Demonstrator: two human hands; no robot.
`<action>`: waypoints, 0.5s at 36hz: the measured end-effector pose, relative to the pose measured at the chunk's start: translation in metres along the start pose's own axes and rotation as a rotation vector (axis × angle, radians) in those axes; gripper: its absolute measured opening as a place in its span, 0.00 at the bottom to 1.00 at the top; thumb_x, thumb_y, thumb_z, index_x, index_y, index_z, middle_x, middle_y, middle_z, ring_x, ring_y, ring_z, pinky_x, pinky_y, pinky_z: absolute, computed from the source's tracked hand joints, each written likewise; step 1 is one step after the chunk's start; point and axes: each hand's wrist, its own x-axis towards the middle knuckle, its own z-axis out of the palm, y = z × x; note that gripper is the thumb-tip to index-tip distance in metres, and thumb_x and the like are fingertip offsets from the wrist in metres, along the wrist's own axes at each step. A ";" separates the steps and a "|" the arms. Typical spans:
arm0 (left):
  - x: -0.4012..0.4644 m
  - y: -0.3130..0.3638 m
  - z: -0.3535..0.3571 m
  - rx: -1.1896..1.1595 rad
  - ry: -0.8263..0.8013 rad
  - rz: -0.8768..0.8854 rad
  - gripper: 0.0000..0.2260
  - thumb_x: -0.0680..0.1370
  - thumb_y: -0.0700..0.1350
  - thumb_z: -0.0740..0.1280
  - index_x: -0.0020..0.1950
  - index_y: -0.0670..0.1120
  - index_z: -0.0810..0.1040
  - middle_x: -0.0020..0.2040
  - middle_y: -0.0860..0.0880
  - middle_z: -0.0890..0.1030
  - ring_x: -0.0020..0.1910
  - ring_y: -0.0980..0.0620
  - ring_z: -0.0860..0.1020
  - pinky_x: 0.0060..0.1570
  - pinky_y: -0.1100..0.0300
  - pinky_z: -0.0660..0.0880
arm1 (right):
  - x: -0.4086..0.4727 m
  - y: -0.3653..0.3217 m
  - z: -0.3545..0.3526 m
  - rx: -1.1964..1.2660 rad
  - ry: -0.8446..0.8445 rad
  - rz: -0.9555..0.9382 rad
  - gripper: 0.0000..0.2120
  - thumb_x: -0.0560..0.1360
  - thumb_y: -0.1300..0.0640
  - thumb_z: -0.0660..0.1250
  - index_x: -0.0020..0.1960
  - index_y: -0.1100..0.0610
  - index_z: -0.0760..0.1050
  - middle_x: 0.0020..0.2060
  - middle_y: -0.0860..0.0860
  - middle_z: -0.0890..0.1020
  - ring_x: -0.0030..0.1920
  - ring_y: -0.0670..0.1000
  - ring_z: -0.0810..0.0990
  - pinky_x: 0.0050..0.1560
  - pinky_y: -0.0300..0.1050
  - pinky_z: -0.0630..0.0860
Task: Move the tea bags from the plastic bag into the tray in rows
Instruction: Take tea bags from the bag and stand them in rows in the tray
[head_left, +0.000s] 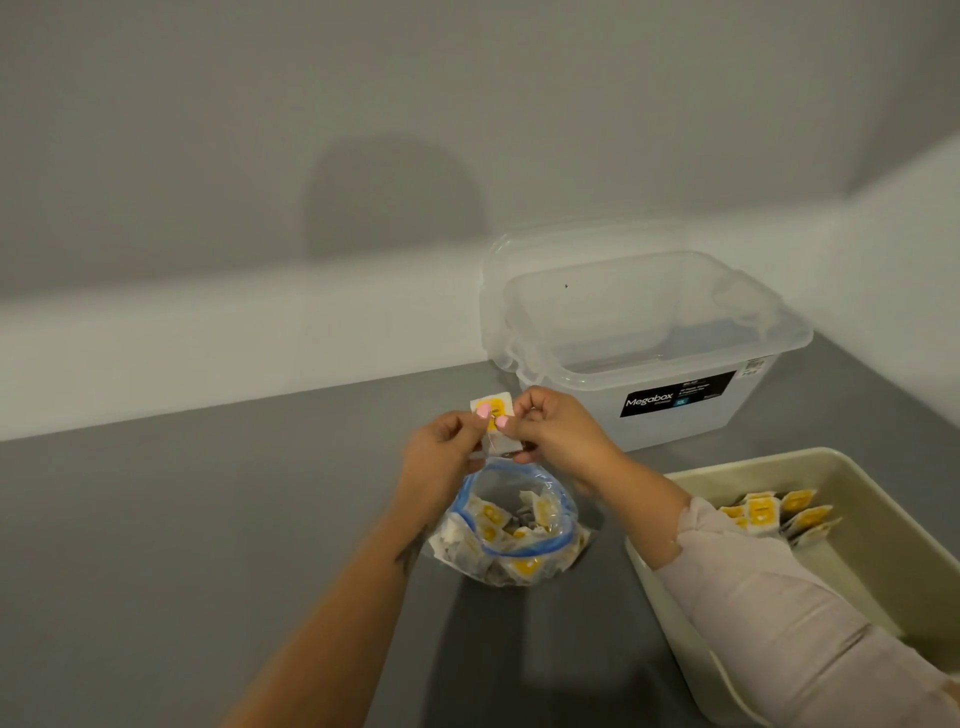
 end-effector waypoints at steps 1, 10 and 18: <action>-0.001 0.001 0.000 -0.005 -0.012 0.002 0.12 0.78 0.49 0.65 0.50 0.40 0.80 0.46 0.40 0.83 0.44 0.49 0.82 0.45 0.57 0.81 | 0.000 -0.001 0.001 0.013 -0.002 -0.003 0.08 0.74 0.62 0.70 0.40 0.57 0.71 0.30 0.50 0.74 0.30 0.43 0.76 0.37 0.41 0.78; -0.003 0.007 0.002 -0.063 -0.132 -0.058 0.10 0.74 0.46 0.70 0.55 0.47 0.78 0.49 0.49 0.84 0.47 0.50 0.83 0.41 0.58 0.80 | 0.000 0.003 0.000 -0.070 0.122 -0.035 0.06 0.74 0.60 0.71 0.45 0.57 0.73 0.44 0.62 0.81 0.43 0.57 0.83 0.39 0.47 0.81; -0.002 0.008 0.008 -0.066 -0.176 -0.049 0.10 0.71 0.41 0.73 0.52 0.47 0.79 0.45 0.47 0.84 0.42 0.51 0.83 0.43 0.58 0.81 | -0.009 -0.002 -0.007 -0.279 0.219 -0.107 0.09 0.72 0.55 0.73 0.46 0.53 0.73 0.36 0.48 0.76 0.36 0.47 0.76 0.39 0.42 0.75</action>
